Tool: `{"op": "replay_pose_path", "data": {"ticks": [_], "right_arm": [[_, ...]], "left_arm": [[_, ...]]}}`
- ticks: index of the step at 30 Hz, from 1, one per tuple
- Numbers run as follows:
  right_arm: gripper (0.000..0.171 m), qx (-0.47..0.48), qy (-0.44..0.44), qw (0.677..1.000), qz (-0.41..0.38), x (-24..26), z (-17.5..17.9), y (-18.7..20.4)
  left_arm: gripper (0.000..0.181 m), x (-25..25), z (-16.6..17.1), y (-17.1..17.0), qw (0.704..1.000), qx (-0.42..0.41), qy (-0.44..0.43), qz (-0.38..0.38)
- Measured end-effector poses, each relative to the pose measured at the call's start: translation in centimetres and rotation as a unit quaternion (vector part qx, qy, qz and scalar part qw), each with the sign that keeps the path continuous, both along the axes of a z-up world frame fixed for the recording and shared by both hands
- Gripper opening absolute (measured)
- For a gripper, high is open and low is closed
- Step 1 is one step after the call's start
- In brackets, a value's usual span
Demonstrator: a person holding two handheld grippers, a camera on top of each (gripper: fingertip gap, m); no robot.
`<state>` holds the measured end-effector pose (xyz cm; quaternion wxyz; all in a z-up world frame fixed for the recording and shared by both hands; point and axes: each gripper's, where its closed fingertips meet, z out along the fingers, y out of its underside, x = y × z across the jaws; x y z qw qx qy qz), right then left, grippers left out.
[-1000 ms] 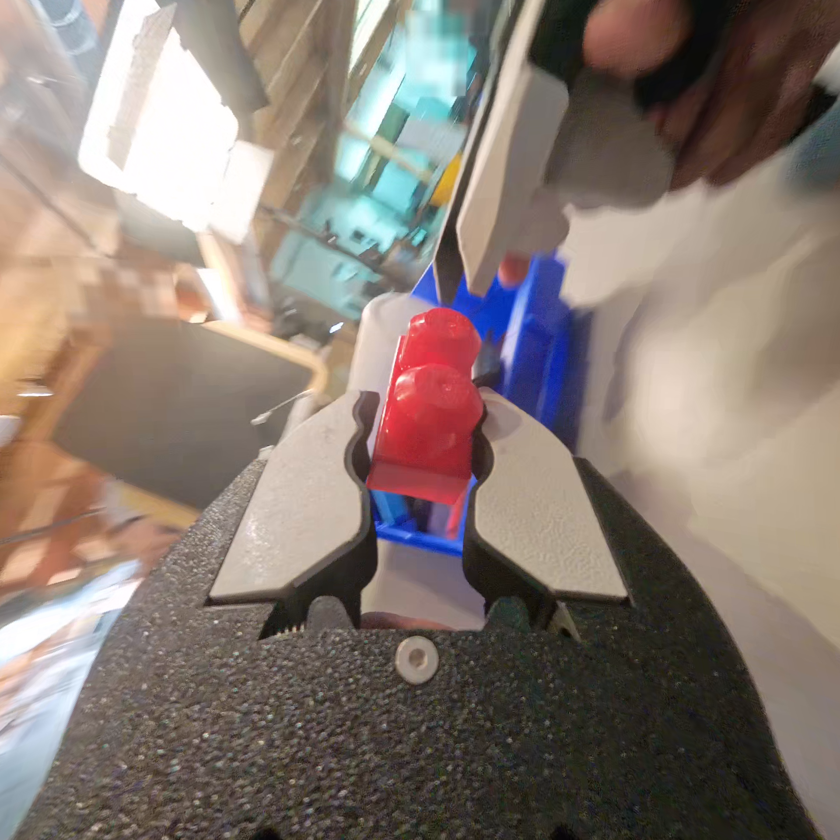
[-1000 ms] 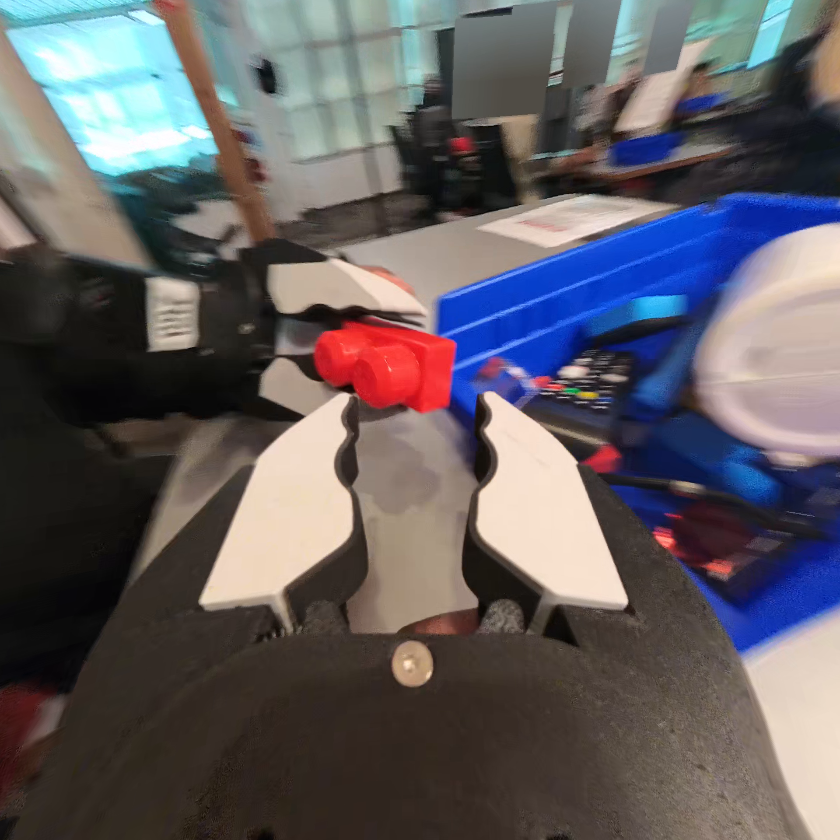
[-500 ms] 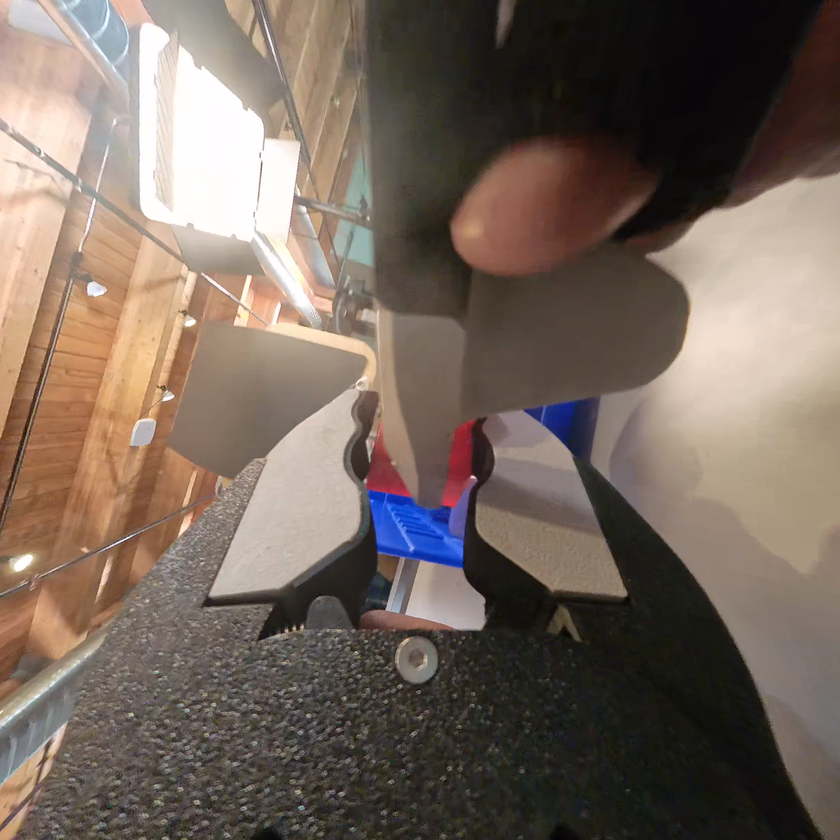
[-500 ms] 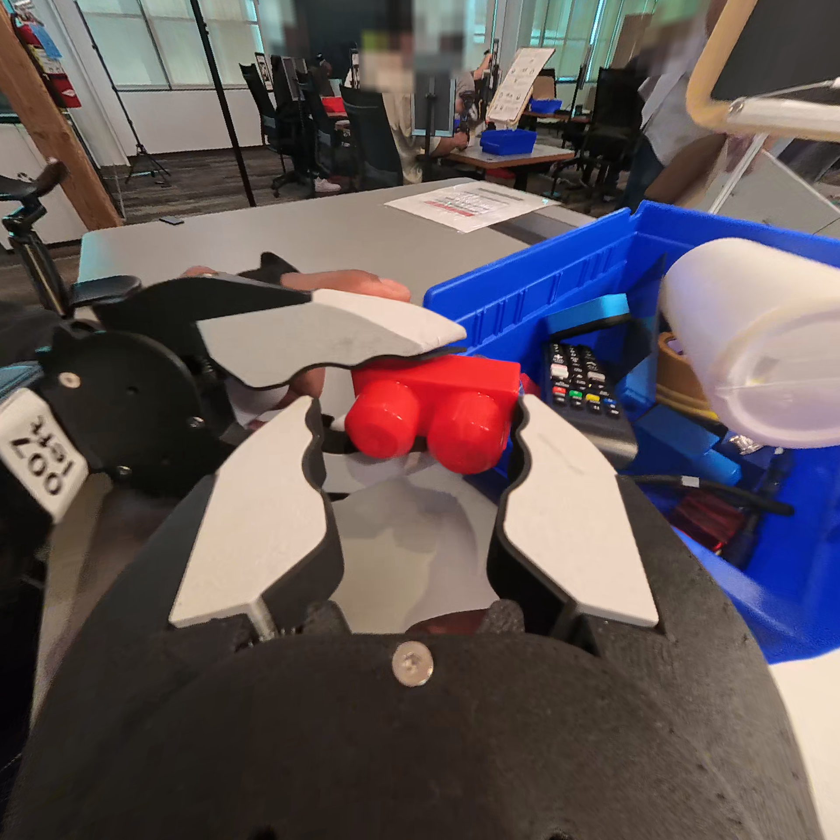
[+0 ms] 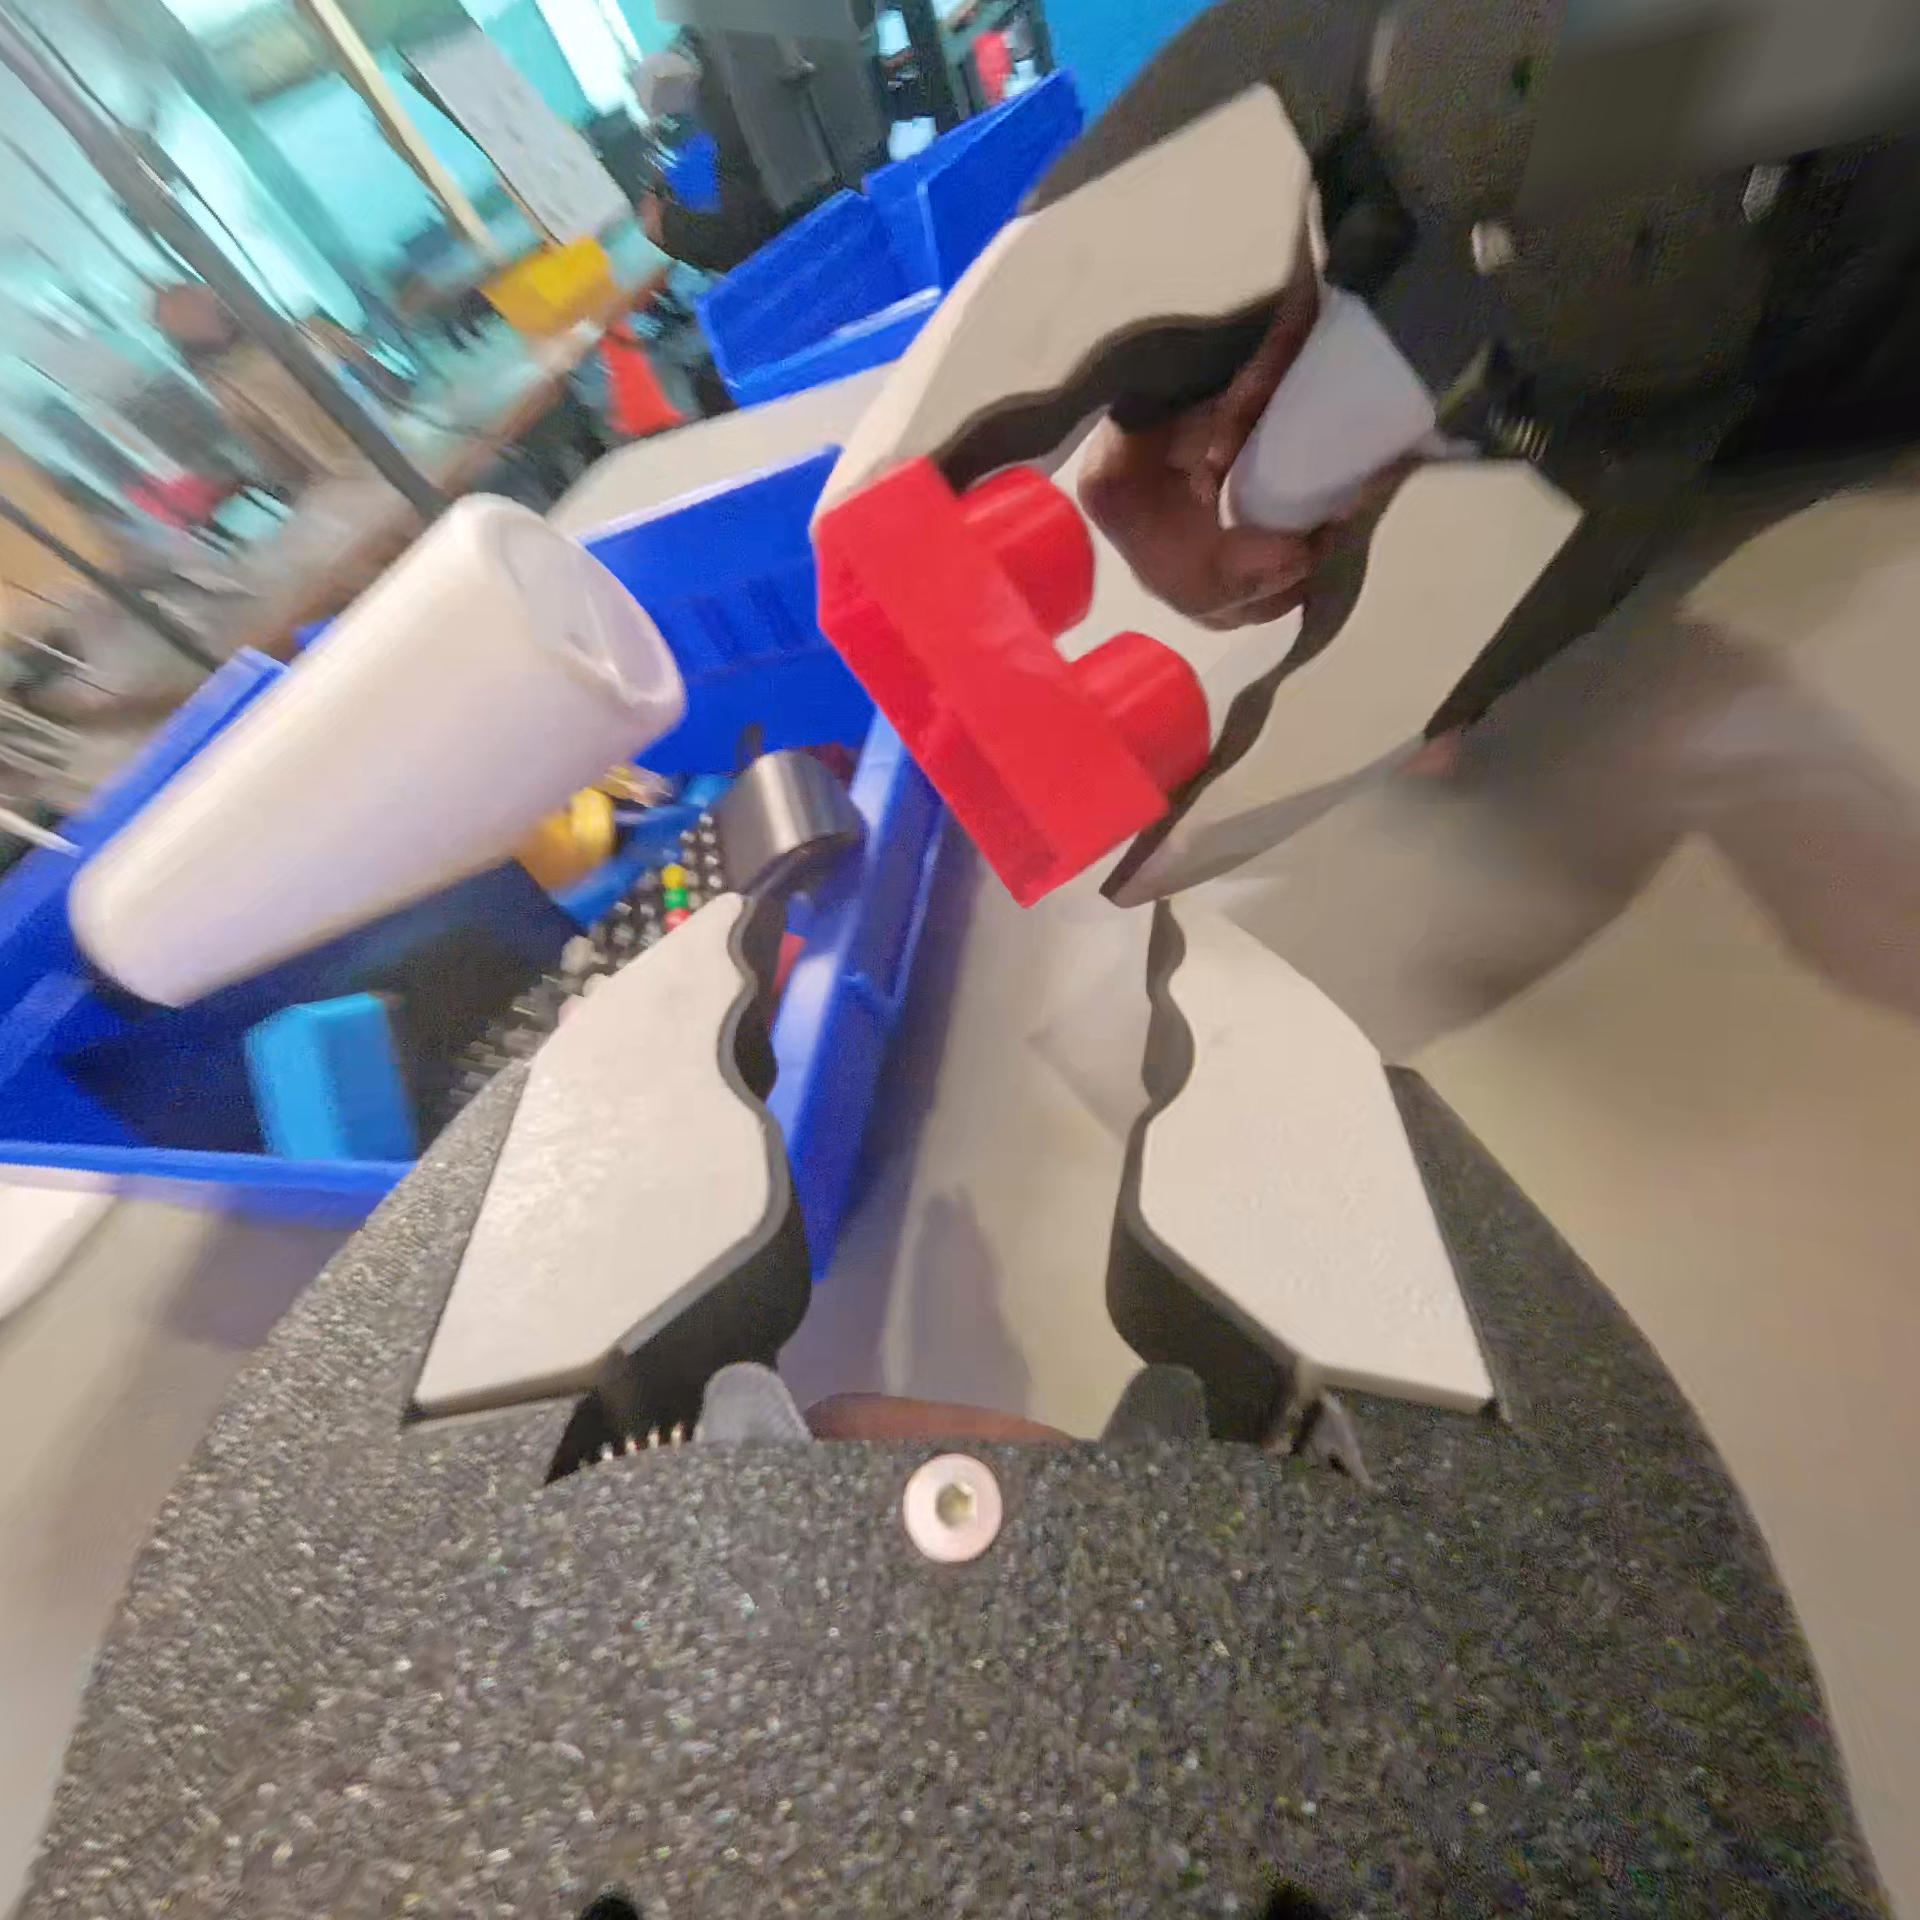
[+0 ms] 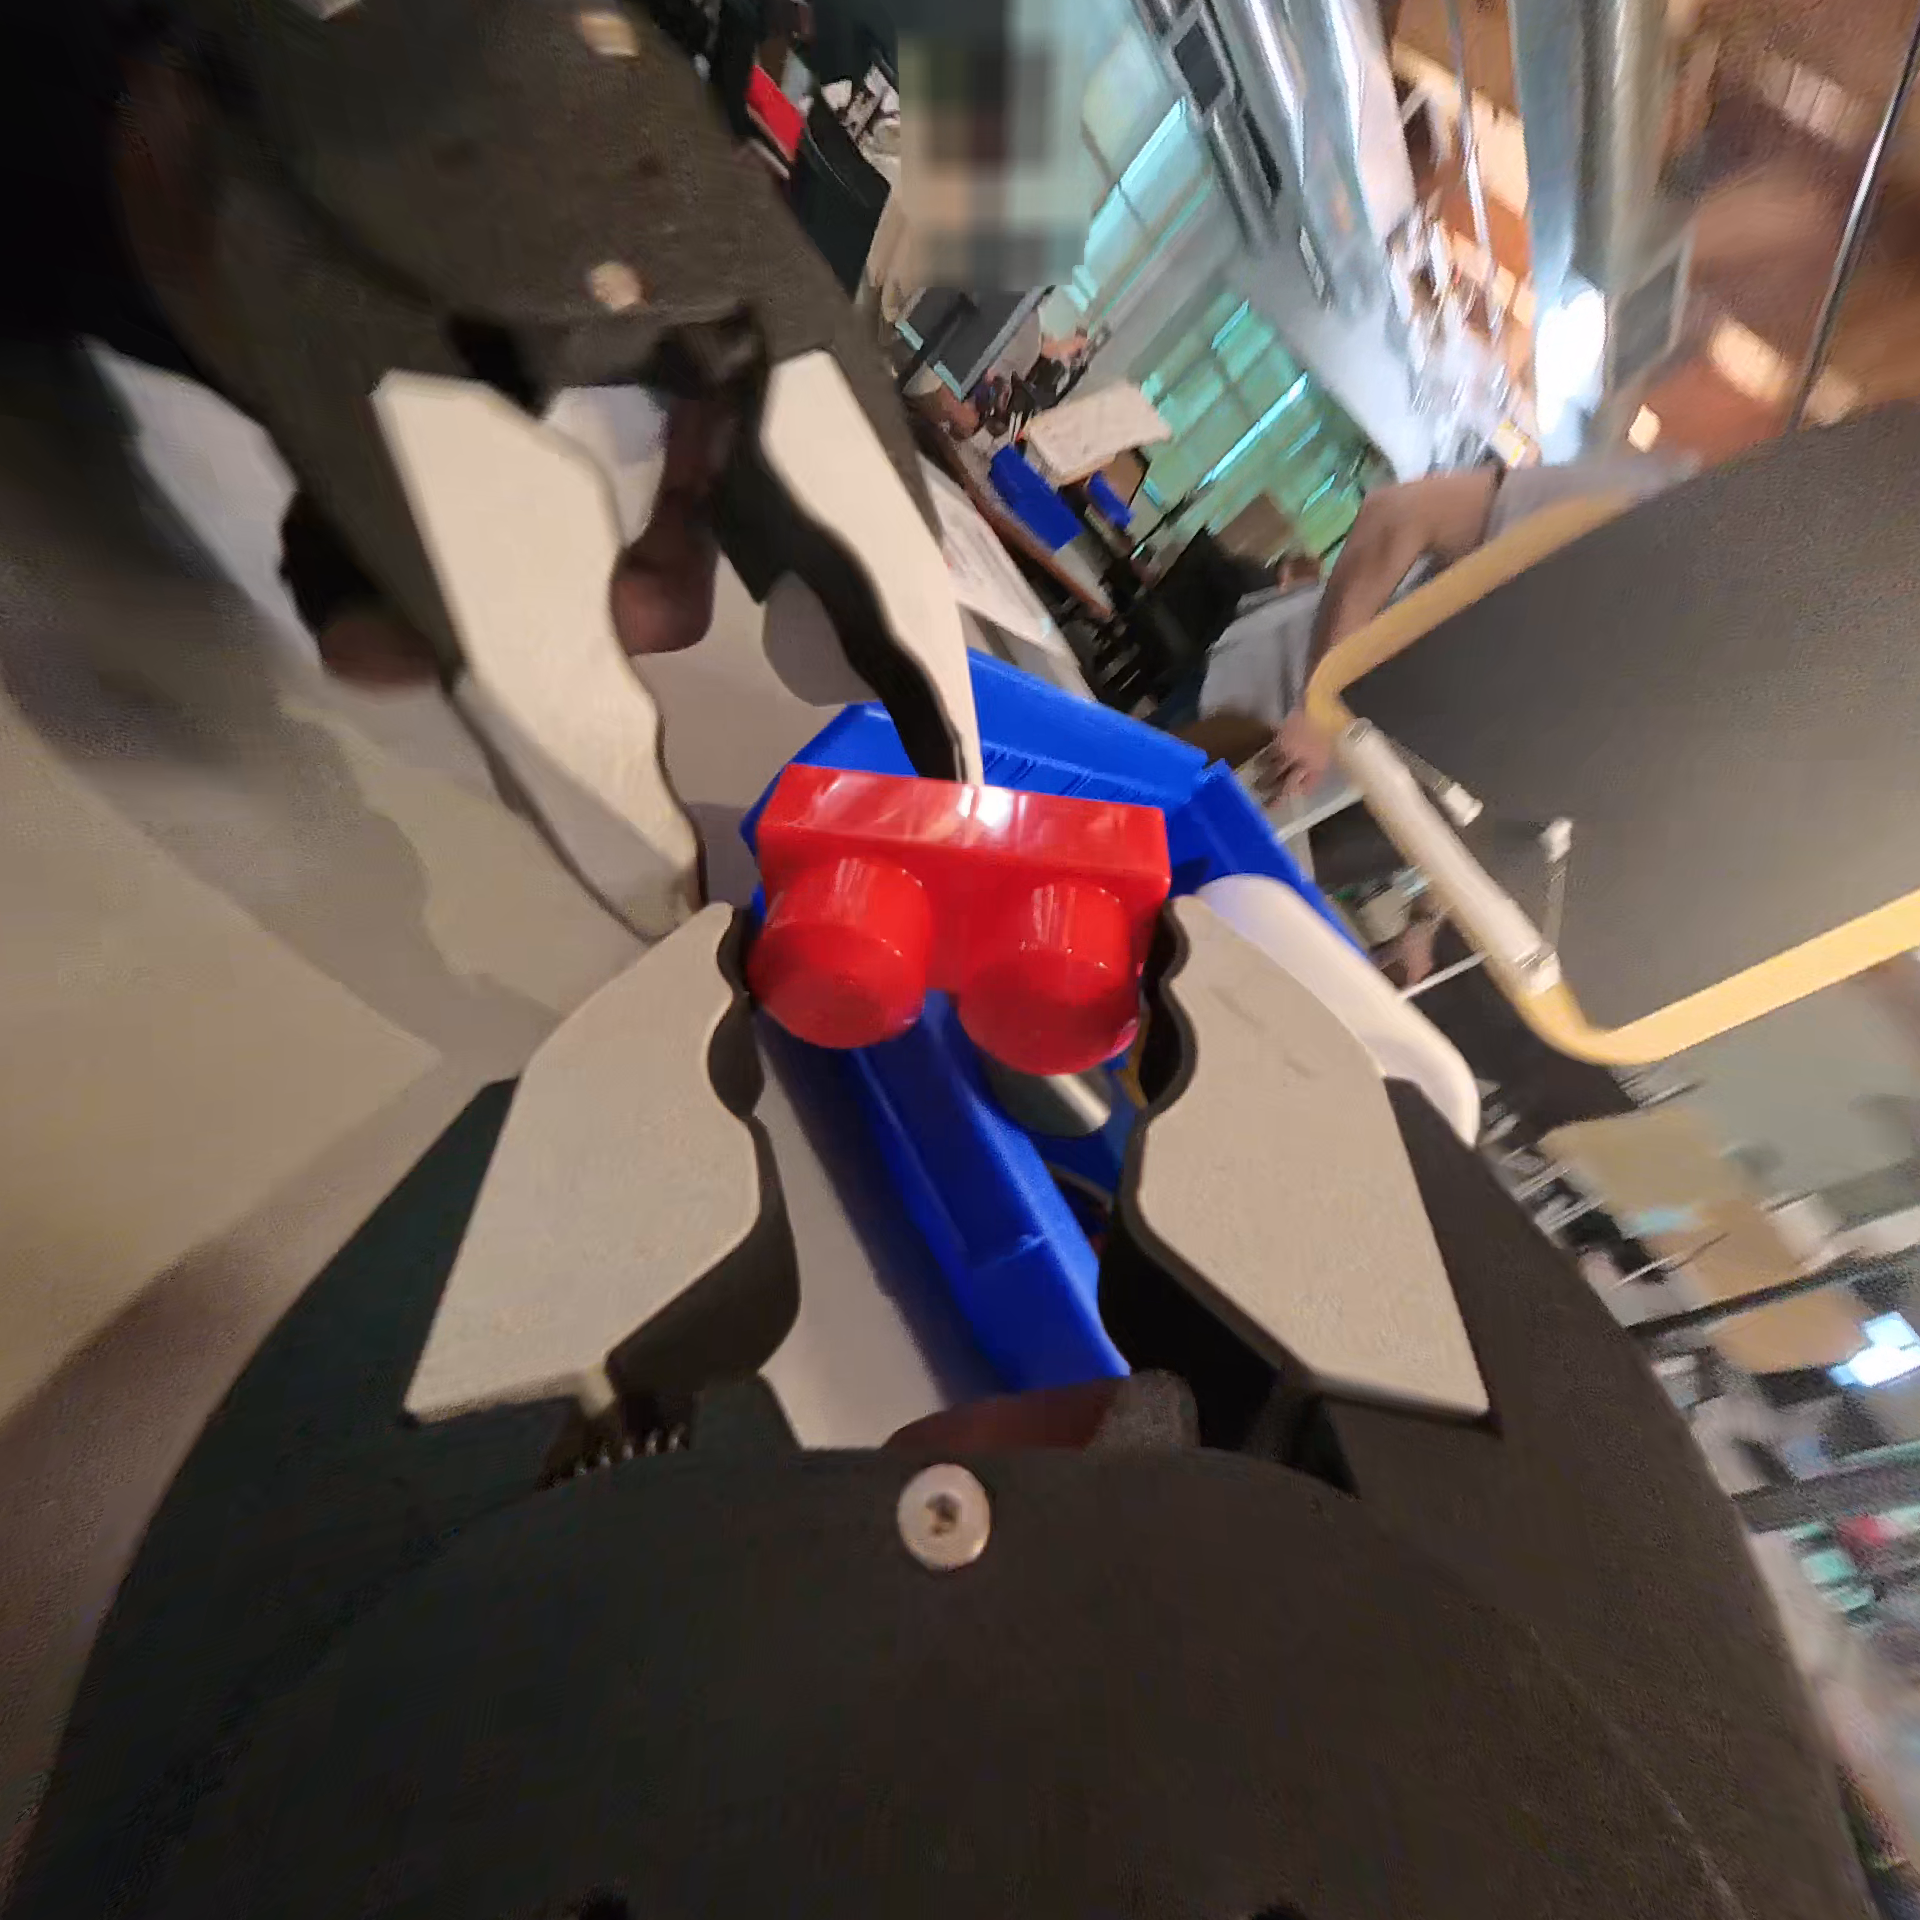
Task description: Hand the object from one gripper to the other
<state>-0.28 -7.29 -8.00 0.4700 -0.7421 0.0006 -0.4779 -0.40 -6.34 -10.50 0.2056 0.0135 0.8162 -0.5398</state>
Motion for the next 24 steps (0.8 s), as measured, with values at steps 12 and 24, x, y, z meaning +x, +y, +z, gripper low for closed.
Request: {"op": "replay_pose_path", "data": {"ticks": [12, 24], "right_arm": [[0.071, -0.066, -0.155, 0.985, 0.046, -2.8, 0.2, 1.4], [0.070, 0.037, 0.032, 0.992, 0.120, -3.5, -0.2, 1.7]], "left_arm": [[0.073, -5.2, 0.7, -1.5, 0.944, -0.084, 0.283, -0.148], [0.041, -2.4, 1.7, -1.2, 0.996, -0.070, 0.000, -0.050]]}}
